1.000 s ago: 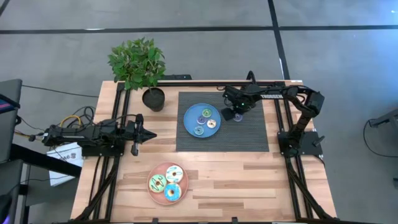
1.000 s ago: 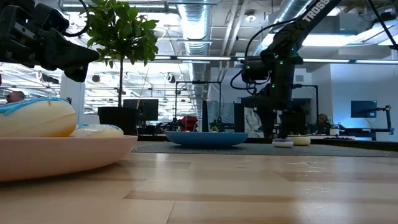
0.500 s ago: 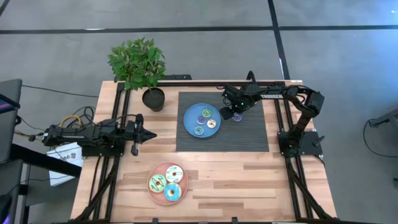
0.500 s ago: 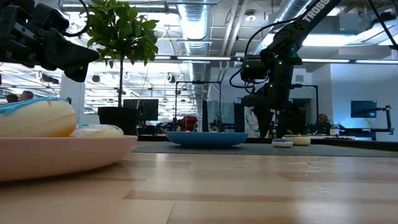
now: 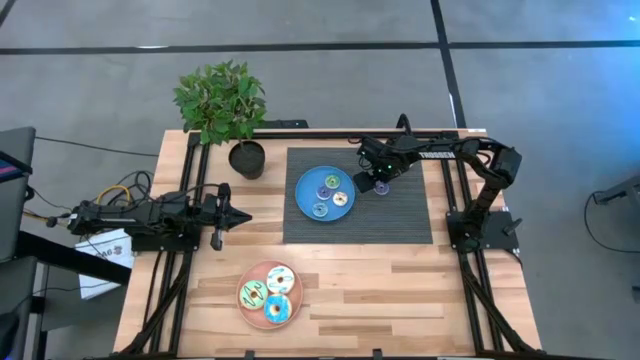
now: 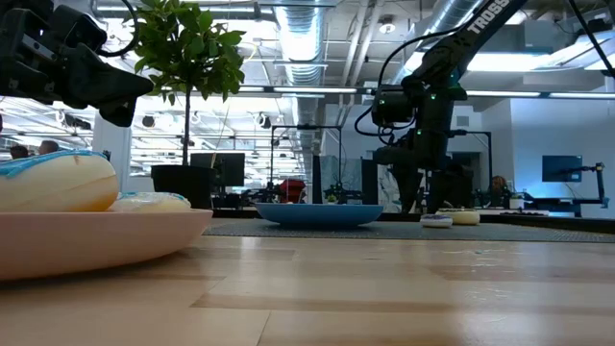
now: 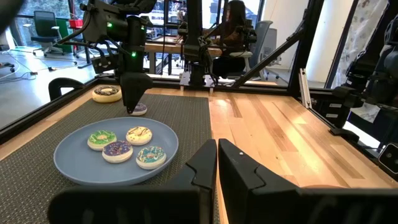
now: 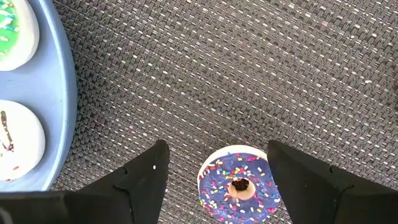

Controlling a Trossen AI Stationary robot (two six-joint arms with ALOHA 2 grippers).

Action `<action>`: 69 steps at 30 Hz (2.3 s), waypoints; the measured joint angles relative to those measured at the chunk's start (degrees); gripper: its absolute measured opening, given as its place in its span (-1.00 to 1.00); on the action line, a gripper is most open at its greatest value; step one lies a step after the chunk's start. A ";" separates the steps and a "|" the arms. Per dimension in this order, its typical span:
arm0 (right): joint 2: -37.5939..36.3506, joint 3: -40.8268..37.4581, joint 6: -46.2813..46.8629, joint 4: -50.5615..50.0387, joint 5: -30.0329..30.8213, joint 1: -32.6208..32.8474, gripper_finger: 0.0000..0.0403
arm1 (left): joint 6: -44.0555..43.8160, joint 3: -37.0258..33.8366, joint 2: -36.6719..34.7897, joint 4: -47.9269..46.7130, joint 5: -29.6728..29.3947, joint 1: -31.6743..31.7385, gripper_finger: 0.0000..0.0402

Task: Pick & Place donuts
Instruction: Put the small violet donut on the blue plate

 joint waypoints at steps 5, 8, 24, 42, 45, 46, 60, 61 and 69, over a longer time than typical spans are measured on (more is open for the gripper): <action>0.00 0.00 0.00 0.01 -0.21 -0.01 0.29 | 0.01 0.00 0.00 0.00 0.00 -0.02 -0.96; 0.00 0.00 0.56 0.00 -0.33 0.02 0.29 | 0.02 0.00 0.02 0.00 0.00 -0.01 -0.96; 0.00 -0.59 5.68 -7.61 -0.55 0.00 0.29 | 0.01 0.00 0.00 0.00 0.00 -0.02 -0.96; -0.02 -3.45 7.13 -3.29 2.58 2.62 0.29 | 0.01 -0.01 0.00 0.00 0.00 -0.01 -0.96; -0.02 -3.43 7.13 -3.51 2.60 2.62 0.29 | 0.02 0.00 0.00 -0.01 0.00 0.00 -0.96; -0.02 -3.43 7.13 -3.67 2.60 2.60 0.29 | 0.01 0.00 0.00 0.00 0.00 -0.01 -0.96; -0.02 -3.43 7.13 -3.65 2.51 2.61 0.28 | 0.00 -0.02 0.00 -0.01 0.00 -0.02 -0.96; -0.02 -3.43 7.13 -3.65 2.49 2.61 0.26 | 0.00 -0.02 0.00 -0.01 0.00 -0.02 -0.96; -0.02 -3.43 7.13 -3.34 2.43 2.60 -0.05 | 0.02 -0.02 0.00 0.01 0.02 -0.02 -0.96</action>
